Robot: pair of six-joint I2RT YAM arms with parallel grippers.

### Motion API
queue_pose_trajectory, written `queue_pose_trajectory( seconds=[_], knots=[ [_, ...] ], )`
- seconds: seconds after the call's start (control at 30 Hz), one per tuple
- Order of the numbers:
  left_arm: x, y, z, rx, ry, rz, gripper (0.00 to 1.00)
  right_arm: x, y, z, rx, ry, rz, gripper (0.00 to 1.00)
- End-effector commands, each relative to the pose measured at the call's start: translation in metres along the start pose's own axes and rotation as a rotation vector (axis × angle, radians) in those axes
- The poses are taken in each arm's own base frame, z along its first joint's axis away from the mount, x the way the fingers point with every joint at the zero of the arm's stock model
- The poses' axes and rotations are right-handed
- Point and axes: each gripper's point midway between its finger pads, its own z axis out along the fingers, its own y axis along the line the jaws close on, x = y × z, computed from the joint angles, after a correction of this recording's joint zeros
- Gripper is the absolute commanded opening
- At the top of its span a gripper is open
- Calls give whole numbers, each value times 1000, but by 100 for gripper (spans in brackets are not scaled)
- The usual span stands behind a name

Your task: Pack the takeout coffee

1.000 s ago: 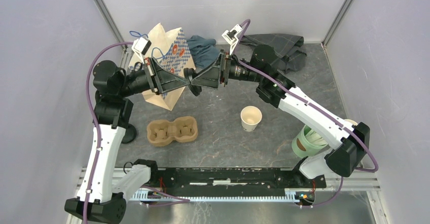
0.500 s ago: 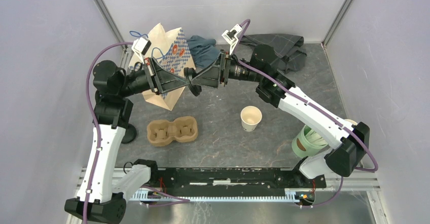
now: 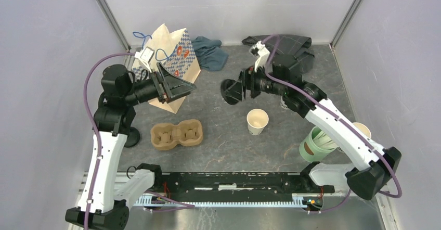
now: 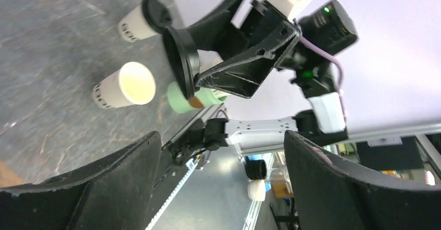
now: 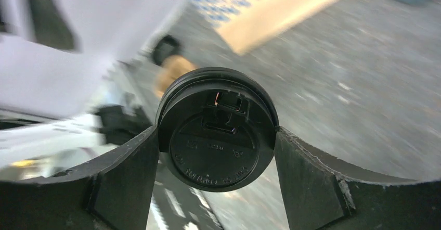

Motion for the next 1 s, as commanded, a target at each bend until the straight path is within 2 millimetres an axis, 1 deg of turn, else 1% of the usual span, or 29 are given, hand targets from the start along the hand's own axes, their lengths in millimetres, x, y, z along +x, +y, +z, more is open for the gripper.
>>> queue_pose_trajectory(
  seconds=[0.0,0.03,0.07,0.13,0.23,0.3,0.4,0.5,0.57,0.73,0.83,0.97],
  knots=[
    [11,40,-7,-195,3,31,94,79,-101,-61,478,342,-274,80],
    [16,50,-6,-217,18,5,95,87,-114,-71,536,386,-312,80],
    [19,58,-4,-227,28,-16,95,89,-126,-81,603,414,-346,80],
    [24,68,2,-218,34,-49,95,91,-135,-85,641,445,-380,80],
    [26,77,14,-193,32,-82,95,92,-140,-80,649,473,-405,80],
    [26,81,24,-189,40,-92,95,97,-146,-79,668,510,-404,80],
    [34,80,48,-184,97,-77,95,105,-151,-79,684,523,-395,80],
    [44,82,67,-178,148,-66,95,114,-151,-75,660,545,-384,80],
    [48,84,75,-183,167,-67,95,120,-147,-73,653,545,-364,80],
    [50,87,80,-187,172,-61,95,137,-141,-66,613,566,-351,81],
    [53,90,80,-191,178,-67,95,145,-144,-63,603,575,-353,81],
    [56,89,76,-188,174,-66,95,141,-147,-62,617,579,-371,81]
  ],
)
